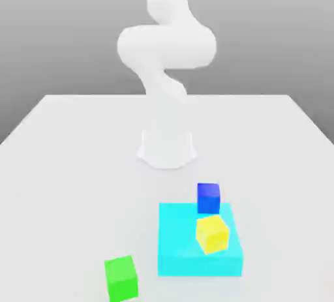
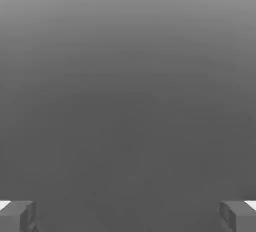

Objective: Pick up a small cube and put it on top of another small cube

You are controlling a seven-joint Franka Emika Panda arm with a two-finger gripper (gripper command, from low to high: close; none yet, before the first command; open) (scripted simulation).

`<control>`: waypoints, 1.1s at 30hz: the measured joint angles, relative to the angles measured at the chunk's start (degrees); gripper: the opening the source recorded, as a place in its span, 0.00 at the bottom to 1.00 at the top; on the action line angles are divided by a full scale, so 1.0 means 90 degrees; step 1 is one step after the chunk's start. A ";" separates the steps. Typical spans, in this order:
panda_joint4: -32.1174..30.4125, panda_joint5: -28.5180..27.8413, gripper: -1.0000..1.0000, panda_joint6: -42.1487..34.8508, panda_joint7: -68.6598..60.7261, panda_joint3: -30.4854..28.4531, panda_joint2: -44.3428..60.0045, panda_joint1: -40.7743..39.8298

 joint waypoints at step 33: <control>0.1402 -0.1224 0.50 0.1518 -0.3644 0.1349 0.7710 0.2318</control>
